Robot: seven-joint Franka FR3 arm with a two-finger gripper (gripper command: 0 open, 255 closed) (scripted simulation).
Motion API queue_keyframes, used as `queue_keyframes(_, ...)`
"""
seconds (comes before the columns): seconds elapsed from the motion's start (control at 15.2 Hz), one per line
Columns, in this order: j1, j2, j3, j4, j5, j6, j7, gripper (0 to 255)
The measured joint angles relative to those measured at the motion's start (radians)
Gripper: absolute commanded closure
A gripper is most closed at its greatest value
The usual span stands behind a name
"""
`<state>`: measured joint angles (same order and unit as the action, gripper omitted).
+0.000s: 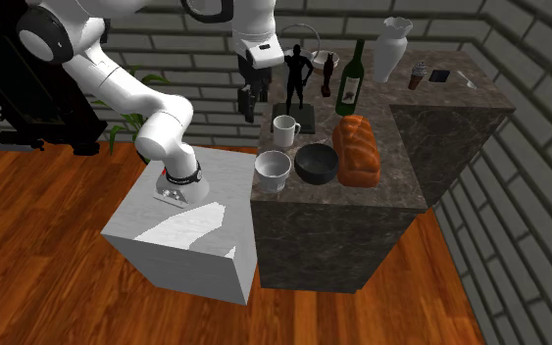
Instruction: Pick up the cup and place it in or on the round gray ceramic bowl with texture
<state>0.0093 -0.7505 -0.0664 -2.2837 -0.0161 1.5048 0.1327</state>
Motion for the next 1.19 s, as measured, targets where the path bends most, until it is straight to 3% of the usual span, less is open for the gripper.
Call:
queue_keyframes(0.2,-0.002,-0.001,-0.015,-0.038,0.004,0.03,-0.011,0)
queue_keyframes(0.73,-0.011,0.072,-0.116,-0.228,0.027,0.245,-0.099,0)
queue_keyframes(1.19,0.002,0.248,-0.211,-0.331,0.076,0.47,-0.206,0)
